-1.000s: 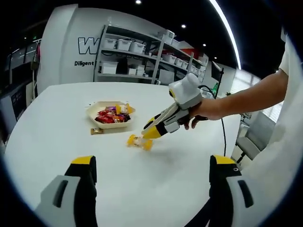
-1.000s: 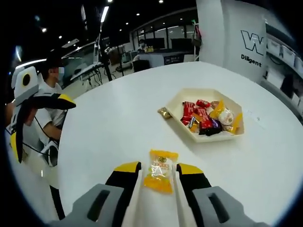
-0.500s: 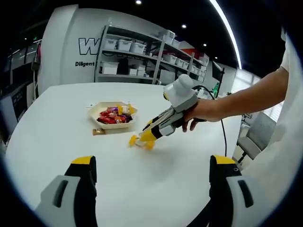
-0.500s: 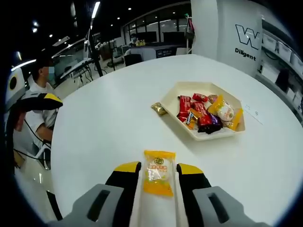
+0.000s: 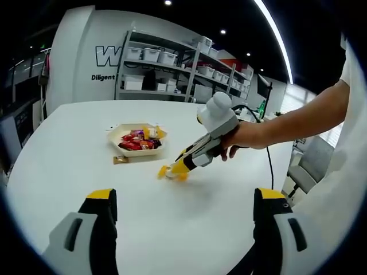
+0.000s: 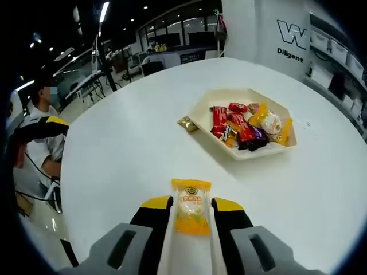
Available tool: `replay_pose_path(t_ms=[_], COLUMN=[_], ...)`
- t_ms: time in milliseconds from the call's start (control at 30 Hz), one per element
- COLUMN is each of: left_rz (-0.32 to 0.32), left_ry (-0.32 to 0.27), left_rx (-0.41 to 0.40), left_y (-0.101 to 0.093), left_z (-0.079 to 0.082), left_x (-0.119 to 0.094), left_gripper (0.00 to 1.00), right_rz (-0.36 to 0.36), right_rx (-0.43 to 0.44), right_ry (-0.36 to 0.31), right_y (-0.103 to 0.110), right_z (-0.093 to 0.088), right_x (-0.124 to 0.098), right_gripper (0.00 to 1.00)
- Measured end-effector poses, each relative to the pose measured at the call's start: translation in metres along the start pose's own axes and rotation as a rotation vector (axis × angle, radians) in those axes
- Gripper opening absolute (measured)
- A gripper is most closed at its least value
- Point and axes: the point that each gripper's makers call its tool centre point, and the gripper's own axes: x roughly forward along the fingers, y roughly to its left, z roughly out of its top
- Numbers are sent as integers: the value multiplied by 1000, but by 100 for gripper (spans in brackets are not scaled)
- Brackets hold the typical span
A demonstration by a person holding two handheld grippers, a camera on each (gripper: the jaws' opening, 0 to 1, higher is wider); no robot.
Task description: Place the target food into the container with the food tongs after gripping and lifting it, then release it inside without dropping or visibly crushing the food.
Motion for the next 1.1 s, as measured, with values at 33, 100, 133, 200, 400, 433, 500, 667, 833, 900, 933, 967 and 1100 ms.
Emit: replay_pose_path(t_ms=[33,100,133,200,400,433,500,667,833,900,933,967,1100], left_rz=[0,2,3,6,10,9,8,5,14,19,22,25,39], left_ry=[1,1,2,3,0,0,-2,-7,-13,-16,-18,-19,-22], left_rx=[-1,0,1,0,0,2,5,12,4,2,0,-1,-3], left_y=[0,0,0,1,3,3,3,1,3,5,6,7,11], left_z=[0,0,-1,-1,0,1,2,5,6,6,6,6,6], left_x=[0,-1,-2,-3,-4,-4,-3,-3,-5,-7,-9,-9,-13], left_gripper=[96,96,96,96,96,96,96,96,96,96,96,96,96], right_rz=[2,5,4,4,3,-6,-10,-21,-30,-32,-33,-36,-46], right_rx=[10,34,37,87,136,135,141,136,111,103,99,91,70], right_ry=[-3,-12,-16,-53,-126,-137,-155,-203,-243,-248,-251,-248,-249], right_y=[-1,-3,-5,-7,-19,-24,-30,-40,-40,-45,-49,-53,-55], right_z=[1,1,1,8,27,30,43,72,100,110,116,122,134], right_x=[0,-2,-3,-8,-25,-26,-34,-43,-45,-39,-36,-31,-29], right_gripper=[22,22,22,22,22,22,22,22,22,22,22,22,22])
